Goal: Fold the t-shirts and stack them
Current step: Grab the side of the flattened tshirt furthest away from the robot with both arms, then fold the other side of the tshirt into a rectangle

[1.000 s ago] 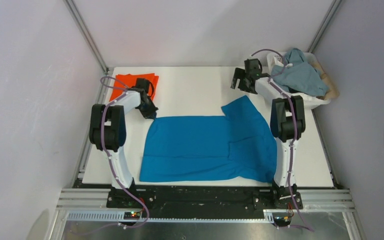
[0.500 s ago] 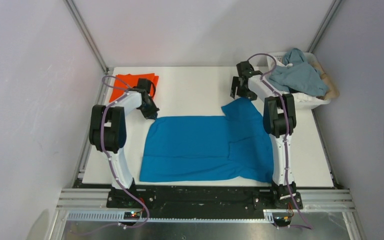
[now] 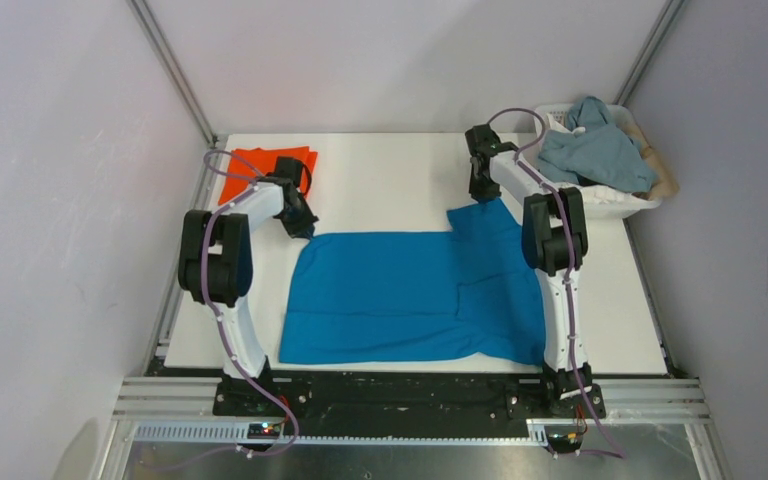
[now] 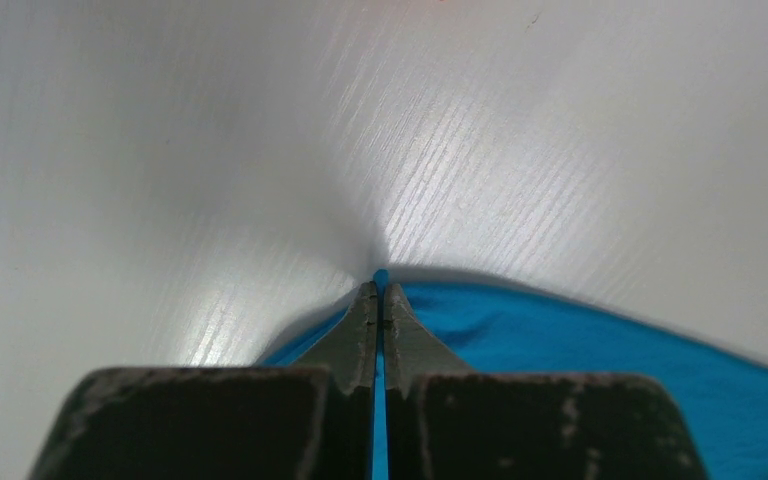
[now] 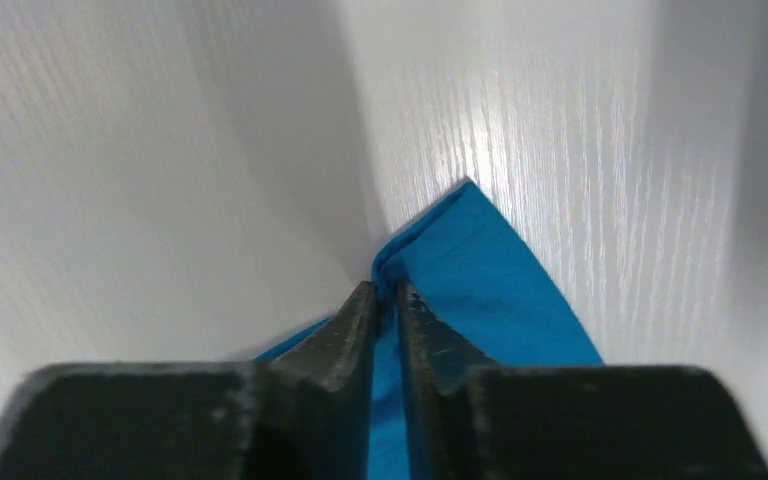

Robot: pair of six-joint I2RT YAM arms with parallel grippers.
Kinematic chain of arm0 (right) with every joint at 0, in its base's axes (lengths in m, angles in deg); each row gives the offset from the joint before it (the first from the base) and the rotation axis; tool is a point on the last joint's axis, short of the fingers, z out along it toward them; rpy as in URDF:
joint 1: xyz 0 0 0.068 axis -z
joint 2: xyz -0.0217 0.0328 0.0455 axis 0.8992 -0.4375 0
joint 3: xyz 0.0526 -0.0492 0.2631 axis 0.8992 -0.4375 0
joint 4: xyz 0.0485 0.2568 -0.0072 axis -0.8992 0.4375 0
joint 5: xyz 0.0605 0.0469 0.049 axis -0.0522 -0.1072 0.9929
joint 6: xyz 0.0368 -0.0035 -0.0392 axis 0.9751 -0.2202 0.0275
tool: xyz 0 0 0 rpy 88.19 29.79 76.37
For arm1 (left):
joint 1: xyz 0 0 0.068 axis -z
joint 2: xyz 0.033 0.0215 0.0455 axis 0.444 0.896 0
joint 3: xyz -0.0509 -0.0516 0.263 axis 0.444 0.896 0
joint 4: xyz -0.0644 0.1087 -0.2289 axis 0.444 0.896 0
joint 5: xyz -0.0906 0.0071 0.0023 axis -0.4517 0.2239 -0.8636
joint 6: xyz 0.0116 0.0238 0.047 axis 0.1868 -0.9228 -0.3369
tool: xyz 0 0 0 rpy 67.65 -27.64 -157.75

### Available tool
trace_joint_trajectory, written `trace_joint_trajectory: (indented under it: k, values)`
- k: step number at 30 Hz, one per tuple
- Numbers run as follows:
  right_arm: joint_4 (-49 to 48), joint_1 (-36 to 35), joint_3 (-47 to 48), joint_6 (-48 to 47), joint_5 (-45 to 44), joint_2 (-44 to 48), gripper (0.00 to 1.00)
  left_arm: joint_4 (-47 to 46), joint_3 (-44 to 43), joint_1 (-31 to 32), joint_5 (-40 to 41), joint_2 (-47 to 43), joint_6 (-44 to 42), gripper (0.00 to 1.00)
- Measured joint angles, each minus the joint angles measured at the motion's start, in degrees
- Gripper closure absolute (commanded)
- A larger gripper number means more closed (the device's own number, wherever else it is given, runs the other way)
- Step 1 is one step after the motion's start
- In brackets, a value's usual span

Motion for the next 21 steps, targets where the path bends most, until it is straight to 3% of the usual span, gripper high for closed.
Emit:
trace_joint_trajectory:
  k: [1,2,9,21]
  values:
    - [-0.2,0.0,-0.6,-0.1,-0.2,0.3,0.97,0.0,0.0,0.0,0.0,0.0,0.0,1.0]
    - [-0.6,0.0,-1.4,0.0,-0.2,0.8,1.0,0.0,0.0,0.0,0.0,0.0,-0.1,1.0]
    - [-4.4,-0.4,-10.2,-0.2,-0.4,8.3,1.0,-0.1,0.7,0.2,0.2,-2.2,-0.9,1.0]
    - [-13.0,-8.0,-37.7,2.0,-6.1,39.6,1.0,-0.1,9.9,4.5,3.6,-14.3,-0.9,1.0]
